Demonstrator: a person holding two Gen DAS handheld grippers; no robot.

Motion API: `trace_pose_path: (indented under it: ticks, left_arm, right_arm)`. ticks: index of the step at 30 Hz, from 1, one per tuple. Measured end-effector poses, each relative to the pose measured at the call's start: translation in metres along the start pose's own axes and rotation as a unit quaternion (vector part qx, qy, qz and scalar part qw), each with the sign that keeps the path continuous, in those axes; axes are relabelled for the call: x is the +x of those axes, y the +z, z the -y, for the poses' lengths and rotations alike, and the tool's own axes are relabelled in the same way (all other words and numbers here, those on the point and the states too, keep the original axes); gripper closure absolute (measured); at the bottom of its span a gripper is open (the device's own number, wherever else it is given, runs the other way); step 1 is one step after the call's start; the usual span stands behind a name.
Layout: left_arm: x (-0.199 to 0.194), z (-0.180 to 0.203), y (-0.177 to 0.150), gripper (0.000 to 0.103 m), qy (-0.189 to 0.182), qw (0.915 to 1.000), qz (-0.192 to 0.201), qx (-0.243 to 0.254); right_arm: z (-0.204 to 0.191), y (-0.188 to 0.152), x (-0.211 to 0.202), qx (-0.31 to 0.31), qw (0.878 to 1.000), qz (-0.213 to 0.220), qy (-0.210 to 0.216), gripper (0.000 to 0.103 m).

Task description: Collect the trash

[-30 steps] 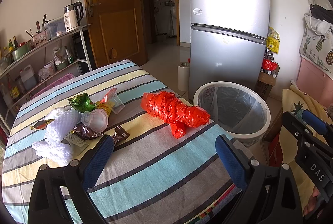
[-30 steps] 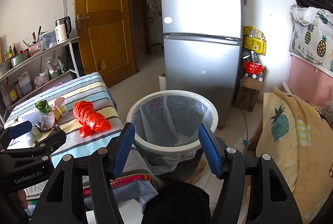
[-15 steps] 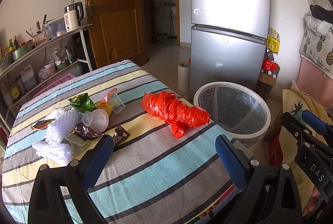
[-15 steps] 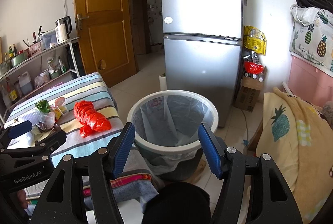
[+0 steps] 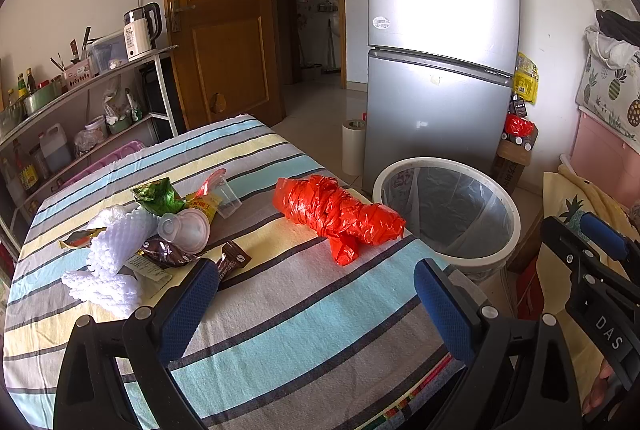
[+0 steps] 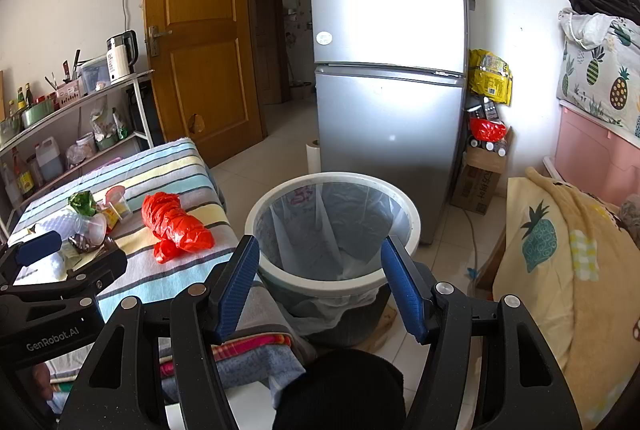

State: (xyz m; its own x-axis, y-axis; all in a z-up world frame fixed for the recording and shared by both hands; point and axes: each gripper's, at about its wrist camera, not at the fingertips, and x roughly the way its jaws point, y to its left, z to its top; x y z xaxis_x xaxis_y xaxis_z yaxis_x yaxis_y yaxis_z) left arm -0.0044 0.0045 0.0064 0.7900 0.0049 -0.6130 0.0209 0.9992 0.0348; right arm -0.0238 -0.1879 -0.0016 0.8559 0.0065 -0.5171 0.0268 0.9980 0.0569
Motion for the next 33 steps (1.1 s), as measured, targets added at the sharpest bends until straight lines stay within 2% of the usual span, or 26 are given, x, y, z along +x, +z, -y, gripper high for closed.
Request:
trace_pose_path:
  ticks: [33]
  left_arm:
    - [0.0007, -0.0019, -0.0012, 0.003, 0.001, 1.0000, -0.002, 0.000]
  right_arm:
    - [0.0001, -0.0010, 0.0002, 0.000, 1.000, 0.001, 0.002, 0.039]
